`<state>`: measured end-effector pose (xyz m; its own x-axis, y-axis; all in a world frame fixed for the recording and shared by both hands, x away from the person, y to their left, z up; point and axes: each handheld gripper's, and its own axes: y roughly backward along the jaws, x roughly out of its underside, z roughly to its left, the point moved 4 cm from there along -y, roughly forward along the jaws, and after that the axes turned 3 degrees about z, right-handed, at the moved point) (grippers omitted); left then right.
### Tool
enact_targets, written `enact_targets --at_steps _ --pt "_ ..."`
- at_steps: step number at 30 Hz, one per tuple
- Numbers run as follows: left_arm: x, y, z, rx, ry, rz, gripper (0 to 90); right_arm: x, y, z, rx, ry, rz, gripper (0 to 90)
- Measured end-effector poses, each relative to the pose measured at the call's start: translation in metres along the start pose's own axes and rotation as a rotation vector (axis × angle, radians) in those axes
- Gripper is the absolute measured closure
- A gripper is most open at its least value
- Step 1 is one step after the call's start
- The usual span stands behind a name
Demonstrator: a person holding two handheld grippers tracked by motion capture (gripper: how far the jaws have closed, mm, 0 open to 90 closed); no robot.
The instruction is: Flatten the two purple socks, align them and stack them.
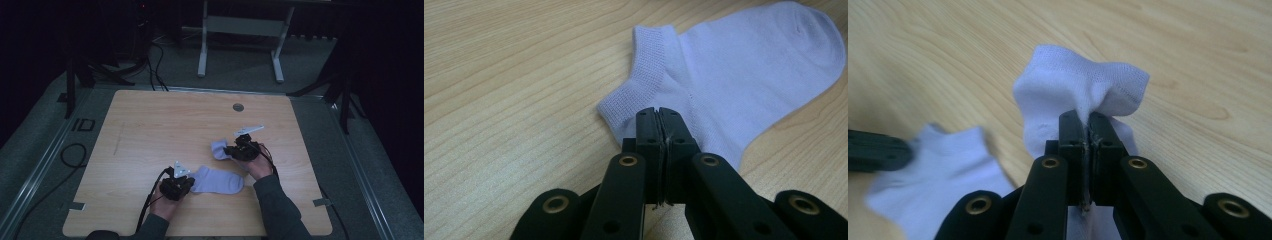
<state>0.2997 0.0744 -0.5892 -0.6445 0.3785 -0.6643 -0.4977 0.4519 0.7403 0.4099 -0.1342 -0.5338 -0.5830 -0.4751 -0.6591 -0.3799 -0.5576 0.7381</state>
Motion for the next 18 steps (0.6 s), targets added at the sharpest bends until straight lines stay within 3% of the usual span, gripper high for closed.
enact_targets --at_steps 9,13,18 --pt "0.0 0.0 0.0 -0.001 0.0 0.0 88.0 0.005 0.039 0.009 0.001 0.011 -0.087 86.3" --pt "0.0 0.0 0.0 -0.002 0.0 0.001 88.0 0.009 0.047 0.011 -0.003 0.005 -0.103 86.2" --pt "0.0 0.0 0.0 -0.001 0.0 0.0 87.9 0.012 0.059 0.018 0.013 0.032 -0.118 86.1"
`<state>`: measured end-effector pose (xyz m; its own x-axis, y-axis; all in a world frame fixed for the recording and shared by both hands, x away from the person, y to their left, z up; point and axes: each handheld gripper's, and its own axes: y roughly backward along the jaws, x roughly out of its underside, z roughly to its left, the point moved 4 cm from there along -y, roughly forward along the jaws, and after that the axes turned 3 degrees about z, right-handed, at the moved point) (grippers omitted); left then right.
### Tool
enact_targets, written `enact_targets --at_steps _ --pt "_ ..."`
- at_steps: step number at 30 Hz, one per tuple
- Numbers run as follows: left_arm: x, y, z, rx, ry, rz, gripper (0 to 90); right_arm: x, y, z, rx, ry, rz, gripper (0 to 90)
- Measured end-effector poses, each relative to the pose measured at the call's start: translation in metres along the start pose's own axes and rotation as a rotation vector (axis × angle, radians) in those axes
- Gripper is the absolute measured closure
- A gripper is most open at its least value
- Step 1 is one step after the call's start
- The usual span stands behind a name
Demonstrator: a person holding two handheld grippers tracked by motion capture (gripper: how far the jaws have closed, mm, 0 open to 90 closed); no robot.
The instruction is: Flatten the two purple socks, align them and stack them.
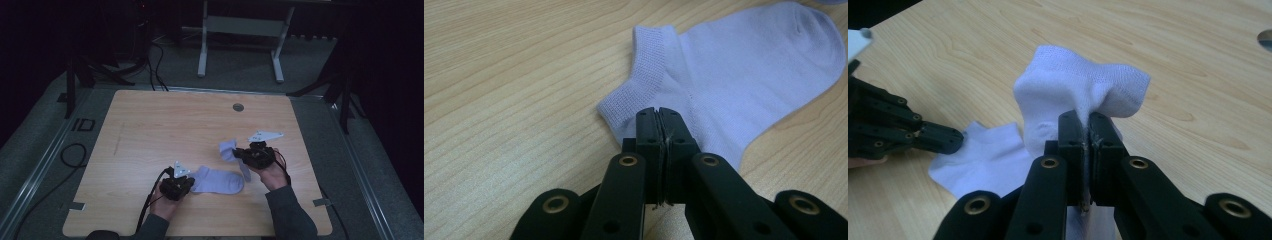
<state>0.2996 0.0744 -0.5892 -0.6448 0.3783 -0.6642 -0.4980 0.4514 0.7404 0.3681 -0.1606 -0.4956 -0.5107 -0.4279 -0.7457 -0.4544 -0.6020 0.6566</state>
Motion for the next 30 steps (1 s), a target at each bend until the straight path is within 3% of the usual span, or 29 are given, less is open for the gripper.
enact_targets --at_steps 4,7,12,21,30 --pt "0.0 0.0 0.0 -0.001 0.0 0.0 87.9 0.003 0.005 0.006 -0.007 0.004 -0.01 85.4" --pt "0.0 0.0 0.0 -0.001 0.001 -0.001 87.9 0.01 -0.002 0.012 -0.012 0.006 0.008 85.3" --pt "0.0 0.0 0.0 0.0 -0.001 0.001 88.0 0.018 -0.018 0.021 -0.075 -0.038 0.011 84.9" --pt "0.0 0.0 0.0 -0.001 0.0 0.0 87.9 0.012 -0.027 0.037 -0.111 -0.052 -0.014 85.7" --pt "0.0 0.0 0.0 0.001 0.004 -0.003 87.8 0.028 -0.048 0.046 -0.114 -0.061 0.033 85.8"
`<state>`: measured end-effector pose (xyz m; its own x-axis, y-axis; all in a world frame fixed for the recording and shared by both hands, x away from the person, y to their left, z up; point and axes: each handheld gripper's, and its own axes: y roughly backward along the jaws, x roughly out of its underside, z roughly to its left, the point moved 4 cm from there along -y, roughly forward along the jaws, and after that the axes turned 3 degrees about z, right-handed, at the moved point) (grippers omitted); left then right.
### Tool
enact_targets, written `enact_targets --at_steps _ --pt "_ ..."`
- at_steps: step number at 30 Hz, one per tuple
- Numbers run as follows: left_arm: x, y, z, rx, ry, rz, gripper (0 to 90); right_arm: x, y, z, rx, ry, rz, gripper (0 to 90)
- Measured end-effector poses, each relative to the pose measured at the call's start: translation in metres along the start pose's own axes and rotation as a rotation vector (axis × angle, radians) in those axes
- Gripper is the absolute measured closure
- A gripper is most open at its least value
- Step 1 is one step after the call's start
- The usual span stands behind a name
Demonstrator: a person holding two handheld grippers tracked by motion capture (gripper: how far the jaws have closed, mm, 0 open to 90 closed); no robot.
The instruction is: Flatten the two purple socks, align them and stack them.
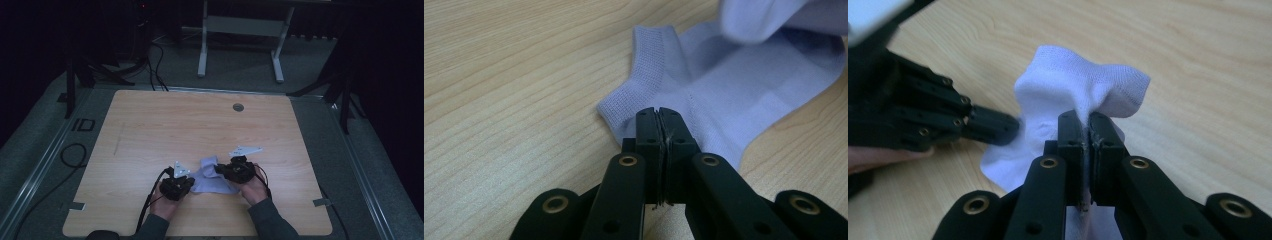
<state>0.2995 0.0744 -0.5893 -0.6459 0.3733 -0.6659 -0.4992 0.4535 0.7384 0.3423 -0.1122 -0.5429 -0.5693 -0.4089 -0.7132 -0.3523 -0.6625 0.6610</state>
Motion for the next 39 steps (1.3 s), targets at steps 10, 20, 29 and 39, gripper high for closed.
enact_targets --at_steps 10,20,29,39 --pt "-0.004 0.01 0.0 0.015 0.014 -0.054 84.8 0.009 -0.019 0.005 -0.011 -0.012 0.036 85.7" --pt "-0.011 0.01 0.0 0.07 0.03 -0.084 70.8 0.008 -0.021 0.007 -0.014 -0.009 0.028 85.8" --pt "-0.018 0.004 -0.006 0.084 -0.006 -0.089 87.8 0.01 -0.023 0.01 -0.023 0.001 0.035 85.4" --pt "-0.019 0.008 -0.006 0.09 -0.015 -0.095 88.7 0.003 0.002 0.005 -0.018 -0.006 -0.043 58.1"
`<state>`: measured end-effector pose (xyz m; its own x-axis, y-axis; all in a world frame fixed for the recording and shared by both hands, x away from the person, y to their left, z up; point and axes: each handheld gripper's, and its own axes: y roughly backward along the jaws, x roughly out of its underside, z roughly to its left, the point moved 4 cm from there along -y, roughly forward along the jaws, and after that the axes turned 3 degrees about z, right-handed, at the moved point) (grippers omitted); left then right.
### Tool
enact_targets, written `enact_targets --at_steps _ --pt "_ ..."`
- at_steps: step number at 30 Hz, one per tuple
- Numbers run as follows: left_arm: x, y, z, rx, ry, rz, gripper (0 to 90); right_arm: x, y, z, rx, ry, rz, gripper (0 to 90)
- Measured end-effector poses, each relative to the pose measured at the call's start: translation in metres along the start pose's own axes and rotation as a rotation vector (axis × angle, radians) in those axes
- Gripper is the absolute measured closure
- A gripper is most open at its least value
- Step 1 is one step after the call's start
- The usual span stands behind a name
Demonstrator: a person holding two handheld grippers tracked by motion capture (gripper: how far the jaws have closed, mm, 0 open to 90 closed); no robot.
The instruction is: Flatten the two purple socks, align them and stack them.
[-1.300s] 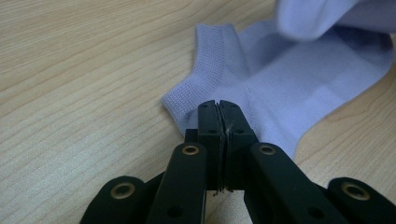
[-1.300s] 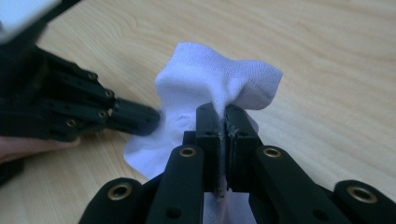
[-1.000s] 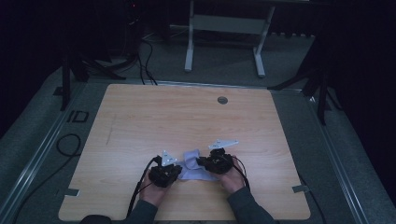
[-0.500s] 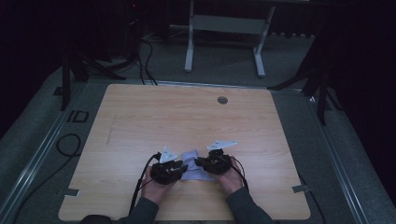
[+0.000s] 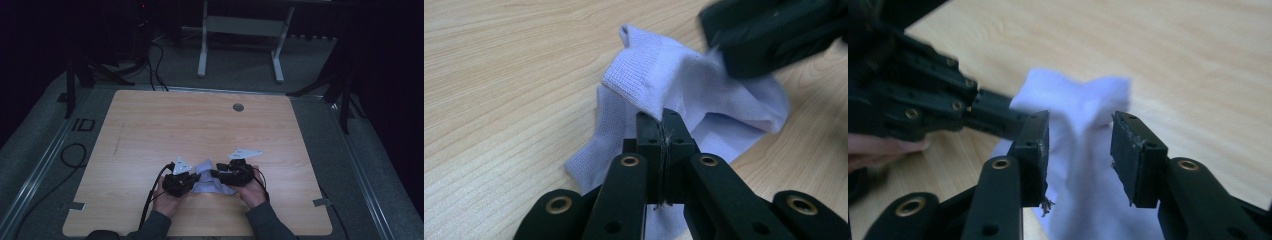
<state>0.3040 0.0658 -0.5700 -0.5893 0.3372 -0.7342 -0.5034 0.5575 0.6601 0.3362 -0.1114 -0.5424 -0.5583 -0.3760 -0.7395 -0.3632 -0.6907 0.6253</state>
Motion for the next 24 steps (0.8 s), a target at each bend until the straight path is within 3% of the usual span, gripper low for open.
enact_targets --at_steps 3,4,5,11,16,24 --pt "0.0 0.0 0.001 -0.001 0.004 -0.002 88.7 -0.002 0.015 -0.008 0.024 -0.005 -0.029 58.3" --pt "0.0 0.001 0.001 -0.002 0.005 -0.001 88.7 0.0 0.023 -0.015 0.074 0.008 -0.022 62.5" --pt "0.001 0.001 0.001 -0.003 0.007 -0.001 88.7 0.0 0.023 -0.015 0.074 0.008 -0.022 62.5" --pt "0.002 0.001 0.001 -0.006 0.011 0.005 88.7 0.024 0.033 -0.031 0.181 0.042 0.072 81.3" --pt "0.002 0.001 0.002 -0.006 0.015 0.007 88.7 0.04 0.028 -0.033 0.196 0.046 0.117 84.4" --pt "0.003 0.002 0.004 -0.009 0.019 0.007 88.7 0.05 0.013 -0.038 0.224 0.055 0.175 86.5"
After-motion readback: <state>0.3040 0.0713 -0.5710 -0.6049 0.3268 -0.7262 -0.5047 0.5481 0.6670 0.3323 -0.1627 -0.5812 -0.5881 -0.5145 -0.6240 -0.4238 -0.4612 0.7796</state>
